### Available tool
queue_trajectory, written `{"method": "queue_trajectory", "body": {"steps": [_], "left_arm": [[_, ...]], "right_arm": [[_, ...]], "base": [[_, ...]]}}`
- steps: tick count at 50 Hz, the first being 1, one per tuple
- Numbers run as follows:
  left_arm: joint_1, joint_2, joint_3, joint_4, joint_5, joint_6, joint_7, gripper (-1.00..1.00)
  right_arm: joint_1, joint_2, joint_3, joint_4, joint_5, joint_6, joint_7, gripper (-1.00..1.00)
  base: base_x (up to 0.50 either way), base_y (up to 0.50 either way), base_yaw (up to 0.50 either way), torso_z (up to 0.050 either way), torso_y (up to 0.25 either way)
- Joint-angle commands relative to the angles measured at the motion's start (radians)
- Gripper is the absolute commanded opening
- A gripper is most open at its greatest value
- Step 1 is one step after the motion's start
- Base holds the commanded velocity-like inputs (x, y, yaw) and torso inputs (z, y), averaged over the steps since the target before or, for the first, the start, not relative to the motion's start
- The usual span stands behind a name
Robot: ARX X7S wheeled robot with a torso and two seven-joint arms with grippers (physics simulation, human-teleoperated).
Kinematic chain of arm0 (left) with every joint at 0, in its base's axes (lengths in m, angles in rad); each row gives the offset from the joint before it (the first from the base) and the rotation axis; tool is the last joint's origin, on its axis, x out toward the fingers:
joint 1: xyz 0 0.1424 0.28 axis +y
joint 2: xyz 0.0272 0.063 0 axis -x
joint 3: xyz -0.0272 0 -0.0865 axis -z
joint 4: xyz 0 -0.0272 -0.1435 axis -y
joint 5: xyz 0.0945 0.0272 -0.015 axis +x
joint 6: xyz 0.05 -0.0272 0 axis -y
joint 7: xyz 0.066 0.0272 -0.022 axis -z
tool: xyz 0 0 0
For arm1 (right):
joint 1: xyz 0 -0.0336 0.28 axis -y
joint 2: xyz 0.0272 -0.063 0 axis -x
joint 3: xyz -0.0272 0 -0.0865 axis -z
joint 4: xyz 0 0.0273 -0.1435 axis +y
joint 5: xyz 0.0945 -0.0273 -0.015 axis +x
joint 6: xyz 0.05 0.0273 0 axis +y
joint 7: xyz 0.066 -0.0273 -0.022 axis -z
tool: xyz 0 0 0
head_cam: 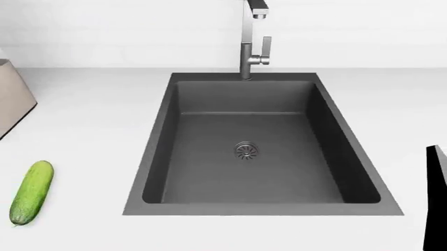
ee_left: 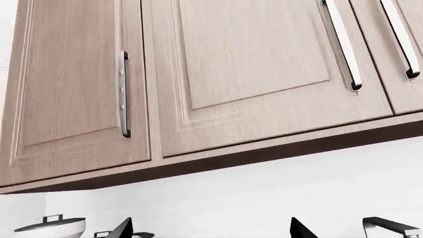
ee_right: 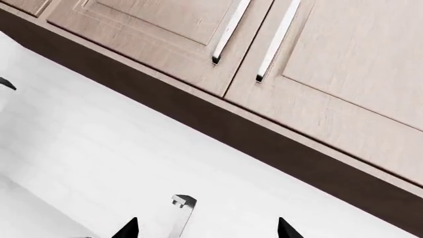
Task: Place the two vegetables and bowl onto the tray for setting up a vegetable dip station.
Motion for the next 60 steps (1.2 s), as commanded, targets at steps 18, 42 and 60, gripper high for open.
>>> {"method": "queue_trajectory", "body": {"steps": [18, 42, 60], "left_arm": [[0.032, 0.0, -0.028, 0.0, 0.003, -0.003, 0.0, 1.0], [0.056, 0.0, -0.05, 0.0, 0.001, 0.003, 0.0, 1.0], [0.07, 0.0, -0.07, 0.0, -0.003, 0.0, 0.0, 1.0]], "right_arm": [[-0.038, -0.057, 0.016, 0.0, 0.014, 0.056, 0.0, 1.0], [-0.076, -0.219, -0.203, 0.0, -0.169, 0.088, 0.0, 1.0], [0.279, -0.083, -1.01, 0.0, -0.335, -0.456, 0.0, 1.0]], "base": [[0.0, 0.28, 0.0, 0.0, 0.0], [0.0, 0.48, 0.0, 0.0, 0.0], [0.16, 0.01, 0.0, 0.0, 0.0]]}}
